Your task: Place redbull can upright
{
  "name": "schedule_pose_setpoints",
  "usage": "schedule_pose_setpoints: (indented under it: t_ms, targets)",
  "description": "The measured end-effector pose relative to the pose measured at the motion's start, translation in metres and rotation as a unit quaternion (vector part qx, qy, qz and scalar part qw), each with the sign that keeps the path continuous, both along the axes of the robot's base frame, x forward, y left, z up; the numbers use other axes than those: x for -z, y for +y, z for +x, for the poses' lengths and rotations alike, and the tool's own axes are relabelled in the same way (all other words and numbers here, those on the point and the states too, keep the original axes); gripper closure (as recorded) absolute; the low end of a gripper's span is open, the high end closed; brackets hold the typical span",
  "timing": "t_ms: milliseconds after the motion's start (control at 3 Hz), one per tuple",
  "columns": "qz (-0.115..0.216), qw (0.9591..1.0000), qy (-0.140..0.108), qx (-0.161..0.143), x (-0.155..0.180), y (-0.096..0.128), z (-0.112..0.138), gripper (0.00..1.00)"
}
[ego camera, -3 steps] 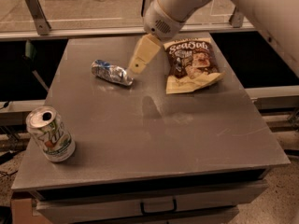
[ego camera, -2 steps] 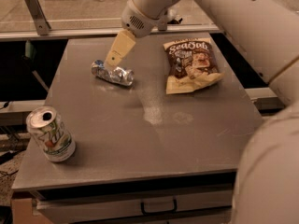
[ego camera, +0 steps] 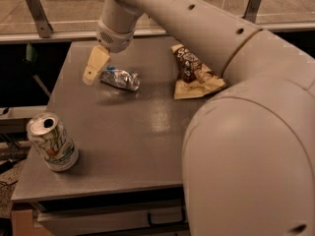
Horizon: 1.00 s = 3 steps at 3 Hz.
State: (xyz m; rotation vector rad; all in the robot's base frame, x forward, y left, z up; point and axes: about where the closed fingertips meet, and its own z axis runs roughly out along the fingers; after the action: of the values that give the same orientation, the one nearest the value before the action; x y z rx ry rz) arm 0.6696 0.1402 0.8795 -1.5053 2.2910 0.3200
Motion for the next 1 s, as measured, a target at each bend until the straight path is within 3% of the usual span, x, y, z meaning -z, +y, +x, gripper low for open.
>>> schedule_pose_setpoints:
  t_ms: [333,1000]
  targets:
    - [-0.039,0.9988,0.021,0.022,0.029,0.007,-0.003,0.00]
    - [-0.066,0.9961,0.035,0.047,0.052,0.003,-0.002,0.41]
